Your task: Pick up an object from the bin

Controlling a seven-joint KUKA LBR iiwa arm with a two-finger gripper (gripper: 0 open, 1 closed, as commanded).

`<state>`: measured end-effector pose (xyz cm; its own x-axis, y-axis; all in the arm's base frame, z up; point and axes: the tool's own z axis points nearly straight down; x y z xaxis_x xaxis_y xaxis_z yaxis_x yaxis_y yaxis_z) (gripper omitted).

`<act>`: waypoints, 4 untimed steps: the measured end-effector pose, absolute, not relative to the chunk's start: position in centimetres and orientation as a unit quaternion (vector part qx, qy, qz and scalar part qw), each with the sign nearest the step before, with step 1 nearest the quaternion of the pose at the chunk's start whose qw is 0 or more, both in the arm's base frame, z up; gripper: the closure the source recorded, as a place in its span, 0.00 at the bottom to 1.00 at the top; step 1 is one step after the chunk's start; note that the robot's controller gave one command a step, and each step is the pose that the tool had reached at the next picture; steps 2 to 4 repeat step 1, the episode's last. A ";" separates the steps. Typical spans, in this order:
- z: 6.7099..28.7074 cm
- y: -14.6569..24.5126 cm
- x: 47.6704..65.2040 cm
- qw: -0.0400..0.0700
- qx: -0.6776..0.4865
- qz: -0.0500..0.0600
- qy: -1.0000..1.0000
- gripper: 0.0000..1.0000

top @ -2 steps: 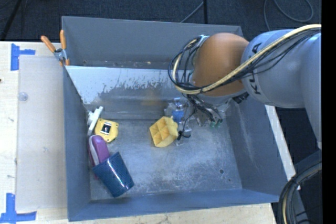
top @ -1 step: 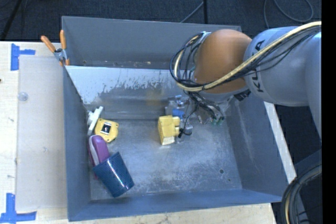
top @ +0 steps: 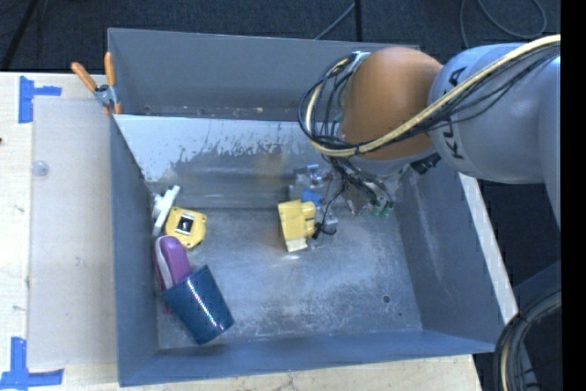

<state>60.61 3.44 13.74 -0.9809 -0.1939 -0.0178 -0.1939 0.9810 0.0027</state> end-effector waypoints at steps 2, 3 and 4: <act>15.5 3.4 60.5 0.006 -0.097 0.002 0.995 1.00; 15.5 3.4 60.5 0.006 -0.097 0.002 0.995 1.00; 15.5 3.4 60.5 0.006 -0.097 0.002 0.995 1.00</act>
Offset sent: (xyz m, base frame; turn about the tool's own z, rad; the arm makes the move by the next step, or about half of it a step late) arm 0.0000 0.0000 0.0170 0.0000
